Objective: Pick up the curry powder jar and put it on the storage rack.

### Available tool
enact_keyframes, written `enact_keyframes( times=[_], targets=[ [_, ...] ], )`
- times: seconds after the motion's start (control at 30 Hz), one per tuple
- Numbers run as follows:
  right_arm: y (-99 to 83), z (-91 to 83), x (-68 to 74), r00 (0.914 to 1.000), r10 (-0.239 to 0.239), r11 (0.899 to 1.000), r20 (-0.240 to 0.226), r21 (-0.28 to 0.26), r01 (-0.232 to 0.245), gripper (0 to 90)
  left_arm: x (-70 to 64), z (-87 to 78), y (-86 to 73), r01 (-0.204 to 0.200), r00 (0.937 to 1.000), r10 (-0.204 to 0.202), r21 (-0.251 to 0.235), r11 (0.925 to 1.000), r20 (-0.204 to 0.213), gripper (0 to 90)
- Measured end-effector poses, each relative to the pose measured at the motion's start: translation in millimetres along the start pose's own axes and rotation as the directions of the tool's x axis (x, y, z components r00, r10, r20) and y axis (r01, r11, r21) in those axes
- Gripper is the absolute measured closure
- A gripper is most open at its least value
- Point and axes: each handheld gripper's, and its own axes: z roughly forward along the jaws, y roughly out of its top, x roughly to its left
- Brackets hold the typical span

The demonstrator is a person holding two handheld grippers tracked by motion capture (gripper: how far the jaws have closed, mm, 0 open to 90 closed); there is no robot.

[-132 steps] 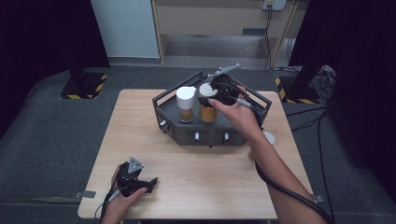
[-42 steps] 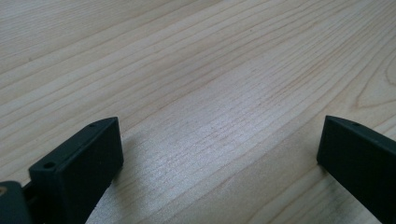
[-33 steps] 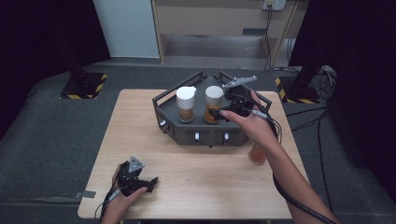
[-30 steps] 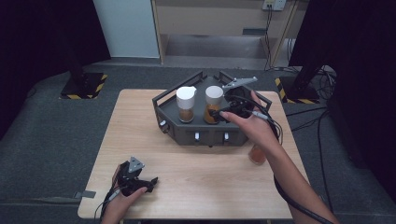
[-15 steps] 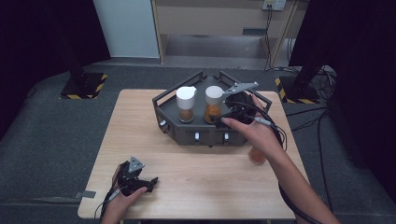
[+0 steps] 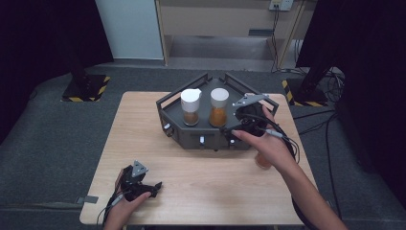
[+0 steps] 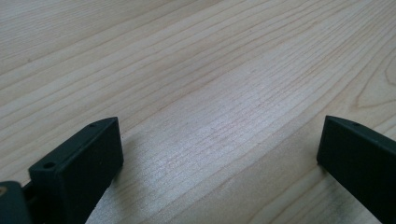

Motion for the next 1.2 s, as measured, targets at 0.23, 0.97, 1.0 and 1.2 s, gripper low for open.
enact_keyframes(
  times=[0.23,0.97,1.0,1.2],
  targets=[
    [-13.4,-4.3,0.0,1.0,0.002,1.0,-0.001,0.014,-0.002,4.8,0.0,0.1,0.0,0.0,1.0,0.0,0.0,1.0,0.0,0.0],
    [-58.0,14.6,1.0,0.9986,0.05,0.996,-0.015,0.071,-0.049,5.4,1.3,0.8,0.9,-0.007,1.0,0.007,0.0,1.0,0.006,0.0],
    [-61.0,14.2,1.2,0.9982,0.057,0.996,-0.017,0.071,-0.056,5.4,1.4,0.8,0.9,-0.007,1.0,0.007,0.0,1.0,0.006,0.0],
    [-70.4,7.1,4.4,0.9982,0.059,0.997,-0.013,0.057,-0.059,5.4,1.3,0.8,0.8,-0.007,1.0,0.007,0.0,1.0,0.006,0.0]
  ],
)
